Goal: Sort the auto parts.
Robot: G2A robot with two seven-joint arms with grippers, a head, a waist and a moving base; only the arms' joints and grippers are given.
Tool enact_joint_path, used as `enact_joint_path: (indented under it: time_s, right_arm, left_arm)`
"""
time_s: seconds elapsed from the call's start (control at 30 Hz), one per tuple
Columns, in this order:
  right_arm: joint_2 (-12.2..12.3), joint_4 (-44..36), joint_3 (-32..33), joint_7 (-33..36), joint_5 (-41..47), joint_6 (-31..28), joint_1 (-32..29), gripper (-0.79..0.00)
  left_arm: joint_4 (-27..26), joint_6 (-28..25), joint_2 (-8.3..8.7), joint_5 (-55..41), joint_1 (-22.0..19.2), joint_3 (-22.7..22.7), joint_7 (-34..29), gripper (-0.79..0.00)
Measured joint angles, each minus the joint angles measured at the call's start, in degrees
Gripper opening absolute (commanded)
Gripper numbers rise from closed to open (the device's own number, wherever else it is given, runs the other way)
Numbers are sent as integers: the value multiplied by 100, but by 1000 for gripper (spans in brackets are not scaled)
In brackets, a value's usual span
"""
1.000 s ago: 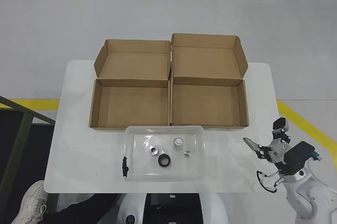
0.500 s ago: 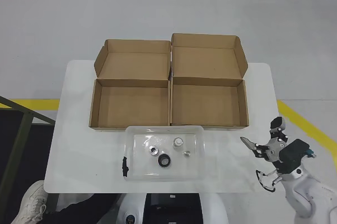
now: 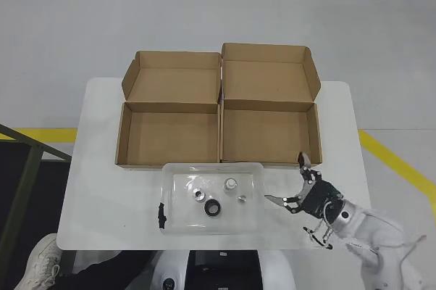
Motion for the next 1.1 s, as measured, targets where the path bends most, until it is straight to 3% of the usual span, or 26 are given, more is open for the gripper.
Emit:
enact_joint_path:
  time_s: [0.5,1.1]
  right_arm:
    - [-24,194,-1535,1254,-178,-71,871,0]
    - [-29,782,-2231,2321,266,-2,1556,0]
  left_arm:
    - [0,0,0,0,0,0,0,0]
    - [0,0,0,0,0,0,0,0]
